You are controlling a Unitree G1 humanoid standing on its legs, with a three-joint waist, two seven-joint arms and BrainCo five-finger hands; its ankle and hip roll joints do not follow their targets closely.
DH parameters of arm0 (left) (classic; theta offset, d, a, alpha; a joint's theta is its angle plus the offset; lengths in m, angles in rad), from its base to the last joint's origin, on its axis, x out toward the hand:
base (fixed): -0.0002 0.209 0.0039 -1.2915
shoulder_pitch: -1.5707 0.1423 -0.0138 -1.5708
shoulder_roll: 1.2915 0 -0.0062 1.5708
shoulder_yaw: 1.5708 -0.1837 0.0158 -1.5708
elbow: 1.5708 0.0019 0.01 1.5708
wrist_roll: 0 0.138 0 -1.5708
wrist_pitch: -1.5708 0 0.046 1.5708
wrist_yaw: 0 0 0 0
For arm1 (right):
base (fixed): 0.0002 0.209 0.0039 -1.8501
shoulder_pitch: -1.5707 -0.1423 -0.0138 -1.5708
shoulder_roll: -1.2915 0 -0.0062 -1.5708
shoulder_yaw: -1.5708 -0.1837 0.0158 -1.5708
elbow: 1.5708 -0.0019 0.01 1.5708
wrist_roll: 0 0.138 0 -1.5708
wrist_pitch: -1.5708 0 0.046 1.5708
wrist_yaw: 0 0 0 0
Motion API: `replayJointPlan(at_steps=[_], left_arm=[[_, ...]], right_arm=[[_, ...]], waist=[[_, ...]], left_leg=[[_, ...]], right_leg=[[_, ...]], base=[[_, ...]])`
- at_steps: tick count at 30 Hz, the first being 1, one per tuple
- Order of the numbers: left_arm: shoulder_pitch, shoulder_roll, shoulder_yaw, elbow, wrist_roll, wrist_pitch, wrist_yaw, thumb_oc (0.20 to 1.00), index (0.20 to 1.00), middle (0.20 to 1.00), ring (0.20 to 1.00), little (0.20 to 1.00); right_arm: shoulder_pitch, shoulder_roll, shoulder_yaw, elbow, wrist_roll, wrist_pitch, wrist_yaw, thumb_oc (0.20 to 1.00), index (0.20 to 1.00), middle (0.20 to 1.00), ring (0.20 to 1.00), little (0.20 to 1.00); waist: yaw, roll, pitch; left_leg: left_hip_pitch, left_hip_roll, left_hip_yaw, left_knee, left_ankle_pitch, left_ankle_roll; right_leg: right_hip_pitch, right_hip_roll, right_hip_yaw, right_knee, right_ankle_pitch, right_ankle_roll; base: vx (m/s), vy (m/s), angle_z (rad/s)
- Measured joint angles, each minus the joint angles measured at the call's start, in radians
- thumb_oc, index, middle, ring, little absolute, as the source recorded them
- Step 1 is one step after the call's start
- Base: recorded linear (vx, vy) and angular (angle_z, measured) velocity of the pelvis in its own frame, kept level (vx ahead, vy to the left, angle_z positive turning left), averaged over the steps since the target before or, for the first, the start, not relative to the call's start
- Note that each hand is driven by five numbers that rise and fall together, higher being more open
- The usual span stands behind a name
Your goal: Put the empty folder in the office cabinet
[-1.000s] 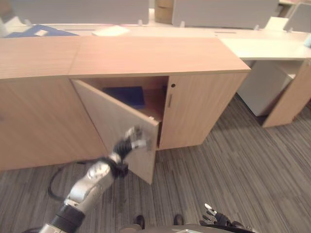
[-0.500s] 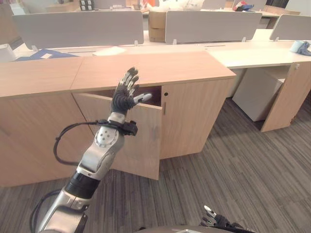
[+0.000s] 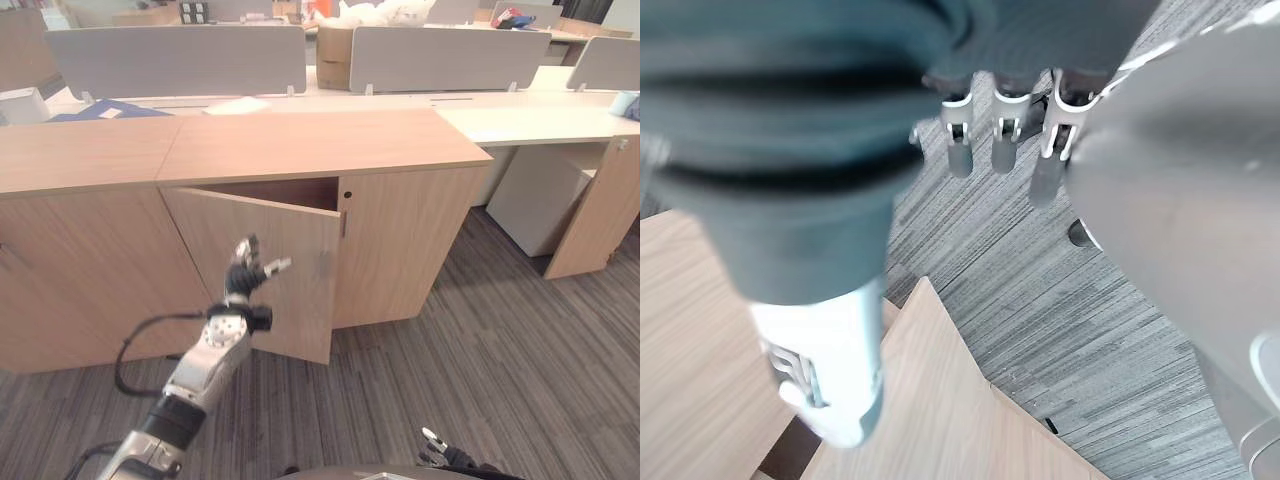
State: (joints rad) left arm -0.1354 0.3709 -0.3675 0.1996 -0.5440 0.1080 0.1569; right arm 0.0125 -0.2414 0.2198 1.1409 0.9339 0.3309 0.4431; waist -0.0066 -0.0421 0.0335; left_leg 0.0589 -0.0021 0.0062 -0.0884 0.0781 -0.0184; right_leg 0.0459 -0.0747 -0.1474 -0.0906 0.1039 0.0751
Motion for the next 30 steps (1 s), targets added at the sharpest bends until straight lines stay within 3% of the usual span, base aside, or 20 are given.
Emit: replayJointPlan(at_steps=[2, 4, 7, 8, 10, 12, 14, 17, 19, 20, 24, 25, 27, 28, 30], left_arm=[[0.034, 0.000, -0.029, 0.086, -0.004, 0.016, -0.003, 1.000, 1.000, 1.000, 1.000, 1.000], [0.118, -0.012, -0.065, 0.310, -0.023, 0.061, -0.005, 1.000, 1.000, 1.000, 1.000, 1.000], [0.152, -0.039, -0.058, 0.459, -0.022, 0.060, 0.004, 1.000, 1.000, 1.000, 1.000, 1.000], [0.183, -0.080, -0.022, 0.662, -0.021, 0.060, 0.017, 1.000, 1.000, 1.000, 1.000, 1.000], [0.225, -0.102, 0.012, 0.787, -0.022, 0.080, 0.031, 1.000, 1.000, 1.000, 1.000, 1.000], [0.202, -0.163, 0.132, 1.056, -0.041, 0.074, 0.039, 1.000, 1.000, 1.000, 1.000, 1.000], [0.214, -0.199, 0.243, 1.227, -0.170, 0.099, 0.064, 1.000, 1.000, 1.000, 1.000, 1.000], [0.264, -0.201, 0.349, 1.191, -0.338, 0.128, 0.010, 1.000, 1.000, 1.000, 1.000, 1.000], [0.268, -0.203, 0.315, 1.119, -0.344, 0.131, -0.015, 1.000, 1.000, 1.000, 1.000, 1.000], [0.263, -0.199, 0.248, 1.045, -0.344, 0.124, -0.044, 1.000, 1.000, 1.000, 1.000, 1.000], [0.225, -0.189, 0.243, 1.042, -0.342, 0.122, -0.074, 1.000, 1.000, 1.000, 1.000, 1.000], [0.210, -0.187, 0.243, 1.055, -0.341, 0.121, -0.090, 1.000, 1.000, 1.000, 1.000, 1.000], [0.202, -0.180, 0.242, 1.059, -0.332, 0.123, -0.108, 1.000, 1.000, 1.000, 1.000, 1.000], [0.205, -0.182, 0.238, 1.064, -0.330, 0.129, -0.116, 1.000, 1.000, 1.000, 1.000, 1.000], [0.200, -0.200, 0.178, 1.053, -0.252, 0.139, -0.130, 1.000, 1.000, 1.000, 1.000, 1.000]], right_arm=[[-0.002, 0.000, 0.000, 0.000, 0.011, 0.004, -0.003, 1.000, 1.000, 1.000, 1.000, 1.000], [-0.002, 0.002, -0.001, 0.000, 0.030, 0.008, -0.022, 1.000, 1.000, 1.000, 1.000, 1.000], [0.000, 0.002, -0.012, 0.001, 0.030, 0.017, -0.031, 1.000, 1.000, 1.000, 1.000, 1.000], [0.002, 0.008, -0.030, 0.011, 0.029, 0.025, -0.045, 1.000, 1.000, 1.000, 1.000, 1.000], [0.001, 0.008, -0.034, 0.020, 0.028, 0.027, -0.058, 1.000, 1.000, 1.000, 1.000, 1.000], [-0.022, 0.018, -0.049, 0.077, 0.027, 0.035, -0.067, 1.000, 1.000, 1.000, 1.000, 1.000], [-0.046, 0.027, -0.067, 0.091, 0.021, 0.048, -0.075, 1.000, 1.000, 1.000, 1.000, 1.000], [-0.033, 0.040, -0.083, 0.117, -0.039, 0.035, -0.043, 1.000, 1.000, 1.000, 1.000, 1.000], [-0.034, 0.036, -0.074, 0.116, -0.094, 0.020, -0.031, 1.000, 1.000, 1.000, 1.000, 1.000], [-0.041, 0.035, -0.069, 0.117, -0.112, 0.023, -0.028, 1.000, 1.000, 1.000, 1.000, 1.000], [-0.045, 0.035, -0.068, 0.117, -0.120, 0.022, -0.020, 1.000, 1.000, 1.000, 1.000, 1.000], [-0.064, 0.031, -0.070, 0.120, -0.136, 0.021, -0.020, 1.000, 1.000, 1.000, 1.000, 1.000], [-0.071, 0.027, -0.069, 0.118, -0.178, 0.020, -0.009, 1.000, 1.000, 1.000, 1.000, 1.000], [-0.062, 0.028, -0.058, 0.119, -0.221, 0.018, 0.000, 1.000, 1.000, 1.000, 1.000, 1.000], [-0.081, 0.013, 0.021, 0.109, -0.290, 0.008, 0.014, 1.000, 1.000, 1.000, 1.000, 1.000]], waist=[[-0.002, 0.000, 0.000], [-0.001, -0.002, 0.002], [0.000, -0.002, 0.002], [0.004, -0.003, 0.002], [0.011, -0.005, 0.005], [0.017, -0.007, 0.003], [0.011, -0.017, -0.001], [0.039, -0.024, -0.001], [0.052, -0.022, -0.001], [0.057, -0.021, -0.001], [0.052, -0.019, -0.003], [0.048, -0.006, -0.009], [0.038, -0.014, -0.009], [0.035, -0.028, -0.017], [0.046, -0.011, -0.016]], left_leg=[[0.000, 0.000, 0.003, 0.000, 0.001, -0.001], [-0.002, 0.002, 0.012, 0.000, 0.001, -0.002], [0.003, 0.002, 0.014, 0.000, 0.003, -0.004], [0.006, 0.003, 0.016, 0.000, 0.003, -0.004], [0.002, 0.003, 0.016, 0.000, 0.003, -0.004], [0.004, 0.004, 0.017, 0.000, 0.002, -0.004], [0.010, 0.005, 0.016, 0.000, 0.002, -0.004], [-0.001, 0.005, 0.012, 0.000, 0.002, -0.005], [-0.003, 0.005, 0.012, 0.000, 0.002, -0.004], [-0.012, 0.005, 0.012, 0.000, 0.002, -0.004], [-0.021, 0.007, 0.011, 0.000, 0.000, -0.003], [-0.046, 0.019, 0.010, 0.000, -0.001, -0.001], [-0.052, 0.015, 0.009, 0.000, 0.000, -0.003], [-0.049, 0.011, 0.013, 0.007, -0.008, -0.014], [-0.057, 0.007, 0.008, 0.042, -0.036, 0.003]], right_leg=[[-0.002, 0.000, 0.001, 0.000, 0.000, -0.001], [-0.006, 0.001, 0.001, 0.000, 0.001, -0.001], [-0.003, 0.000, 0.002, 0.000, 0.001, -0.001], [-0.003, 0.000, 0.003, 0.000, -0.001, -0.003], [-0.006, 0.000, 0.003, 0.000, -0.001, -0.003], [-0.001, 0.001, 0.003, 0.000, -0.001, -0.003], [0.002, 0.002, 0.002, 0.000, -0.002, -0.004], [-0.009, 0.001, -0.002, 0.000, -0.005, -0.008], [-0.008, 0.001, -0.002, 0.000, -0.005, -0.008], [-0.010, 0.001, -0.003, 0.000, -0.005, -0.008], [-0.018, 0.002, -0.005, 0.000, -0.005, -0.007], [-0.053, 0.014, -0.020, 0.045, -0.010, -0.011], [-0.084, 0.002, -0.022, 0.075, -0.027, -0.020], [-0.075, 0.002, -0.021, 0.038, -0.029, -0.018], [-0.065, 0.007, -0.015, -0.001, -0.030, -0.011]], base=[[-0.01, 0.013, -0.06], [-0.03, 0.026, -0.08], [-0.01, 0.010, -0.02], [0.00, 0.000, 0.00], [0.00, 0.000, 0.00], [0.00, 0.000, 0.00], [0.02, 0.000, 0.02], [0.02, 0.022, 0.12], [-0.04, 0.027, 0.02], [-0.04, 0.003, -0.03], [-0.02, 0.001, -0.06], [-0.01, 0.002, -0.06], [0.00, 0.001, 0.04], [0.00, 0.000, 0.00], [0.00, -0.026, -0.28]])
